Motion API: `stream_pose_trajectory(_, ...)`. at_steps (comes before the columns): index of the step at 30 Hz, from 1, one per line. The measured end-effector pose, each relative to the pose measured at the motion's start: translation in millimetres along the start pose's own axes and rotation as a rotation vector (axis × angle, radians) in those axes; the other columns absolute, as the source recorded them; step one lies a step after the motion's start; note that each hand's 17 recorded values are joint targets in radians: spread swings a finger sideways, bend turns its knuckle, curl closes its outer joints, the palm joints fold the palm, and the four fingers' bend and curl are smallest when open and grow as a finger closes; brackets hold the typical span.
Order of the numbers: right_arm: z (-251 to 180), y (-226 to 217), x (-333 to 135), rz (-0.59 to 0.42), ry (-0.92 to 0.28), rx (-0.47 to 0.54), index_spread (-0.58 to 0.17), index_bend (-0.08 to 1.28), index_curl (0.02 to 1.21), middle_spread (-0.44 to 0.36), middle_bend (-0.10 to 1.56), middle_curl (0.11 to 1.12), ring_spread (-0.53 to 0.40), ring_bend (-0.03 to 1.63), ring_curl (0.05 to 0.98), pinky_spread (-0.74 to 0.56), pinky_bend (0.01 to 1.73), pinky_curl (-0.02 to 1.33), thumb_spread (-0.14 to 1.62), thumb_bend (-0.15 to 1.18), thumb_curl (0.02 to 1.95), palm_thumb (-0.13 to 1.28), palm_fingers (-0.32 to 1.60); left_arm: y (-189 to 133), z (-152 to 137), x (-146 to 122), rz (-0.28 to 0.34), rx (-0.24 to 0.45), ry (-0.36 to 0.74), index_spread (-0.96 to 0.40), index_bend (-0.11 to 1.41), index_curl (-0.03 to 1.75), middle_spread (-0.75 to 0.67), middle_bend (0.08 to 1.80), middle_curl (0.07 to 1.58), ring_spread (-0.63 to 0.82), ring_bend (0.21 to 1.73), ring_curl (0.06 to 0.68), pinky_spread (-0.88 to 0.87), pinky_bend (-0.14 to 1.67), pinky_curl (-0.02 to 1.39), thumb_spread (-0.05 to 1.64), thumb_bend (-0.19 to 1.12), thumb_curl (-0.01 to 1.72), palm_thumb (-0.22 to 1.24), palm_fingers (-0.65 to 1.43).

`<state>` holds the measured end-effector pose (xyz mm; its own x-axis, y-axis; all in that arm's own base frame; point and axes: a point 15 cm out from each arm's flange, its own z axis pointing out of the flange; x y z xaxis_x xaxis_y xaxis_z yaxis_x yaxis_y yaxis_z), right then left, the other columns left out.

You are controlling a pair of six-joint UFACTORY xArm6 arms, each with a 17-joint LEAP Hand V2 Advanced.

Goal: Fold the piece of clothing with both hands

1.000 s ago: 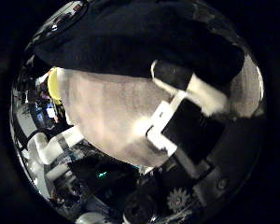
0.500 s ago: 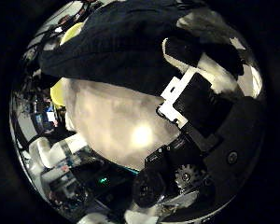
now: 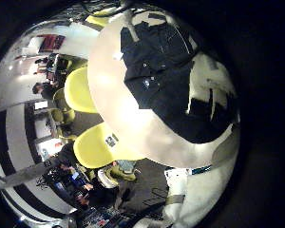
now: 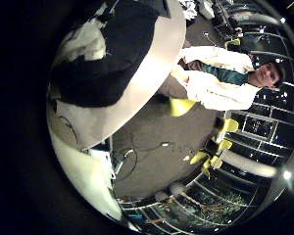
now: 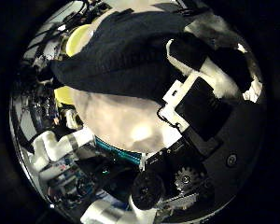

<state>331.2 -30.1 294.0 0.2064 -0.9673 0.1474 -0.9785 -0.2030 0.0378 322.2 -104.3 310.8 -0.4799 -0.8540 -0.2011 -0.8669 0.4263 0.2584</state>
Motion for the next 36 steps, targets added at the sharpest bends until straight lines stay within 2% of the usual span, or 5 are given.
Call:
stream_pose_trajectory(5, -22.7, -29.3, 5.6, 0.000, 0.007, 0.034, -0.336, 1.09, 0.96, -0.198, 1.30, 0.96, -0.245, 1.46, 0.760, -0.15, 1.54, 0.60, 1.10, -0.01, 0.72, 1.03, 0.90, -18.8, -6.3, -13.7, -0.002, 0.000, -0.020, -0.47, 0.17, 1.62, -0.69, 0.78, 1.26, -0.46, 1.37, 0.506, -0.64, 1.17, 0.63, 1.21, -0.01, 0.55, 0.78, 0.96)
stream_pose_trajectory(10, -20.5, -75.4, 12.5, -0.002, 0.003, 0.012, -0.330, 1.10, 0.97, -0.194, 1.31, 0.96, -0.242, 1.47, 0.774, -0.15, 1.52, 0.65, 1.11, 0.00, 0.74, 1.05, 0.89, -64.5, -4.1, -37.0, -0.039, 0.000, -0.021, -0.45, 0.18, 1.63, -0.69, 0.77, 1.26, -0.46, 1.37, 0.509, -0.64, 1.15, 0.63, 1.20, -0.01, 0.56, 0.79, 0.95)
stream_pose_trajectory(17, 6.7, -125.3, 25.6, 0.016, -0.007, -0.035, -0.323, 1.12, 0.98, -0.189, 1.33, 0.95, -0.238, 1.47, 0.785, -0.14, 1.49, 0.72, 1.11, -0.01, 0.76, 1.04, 0.88, -144.1, -12.0, -61.6, -0.074, 0.070, -0.022, -0.43, 0.18, 1.64, -0.70, 0.77, 1.27, -0.46, 1.38, 0.516, -0.64, 1.14, 0.64, 1.21, -0.01, 0.57, 0.80, 0.93)
stream_pose_trajectory(24, 20.5, -170.9, 37.7, 0.058, -0.005, -0.009, -0.318, 1.12, 0.98, -0.186, 1.34, 0.95, -0.240, 1.47, 0.797, -0.13, 1.46, 0.79, 1.11, -0.01, 0.79, 1.04, 0.88, -204.7, -10.9, -80.6, -0.097, 0.139, -0.038, -0.41, 0.18, 1.65, -0.70, 0.76, 1.28, -0.46, 1.38, 0.522, -0.64, 1.13, 0.65, 1.21, -0.01, 0.57, 0.79, 0.91)
stream_pose_trajectory(36, 53.5, -246.8, 48.0, 0.113, -0.003, 0.001, -0.317, 1.13, 0.99, -0.185, 1.35, 0.95, -0.242, 1.48, 0.815, -0.14, 1.40, 0.91, 1.12, -0.01, 0.82, 1.02, 0.85, -252.4, 28.0, -90.7, -0.125, 0.163, -0.077, -0.36, 0.17, 1.67, -0.70, 0.77, 1.29, -0.45, 1.40, 0.527, -0.65, 1.11, 0.67, 1.21, -0.01, 0.57, 0.77, 0.87)
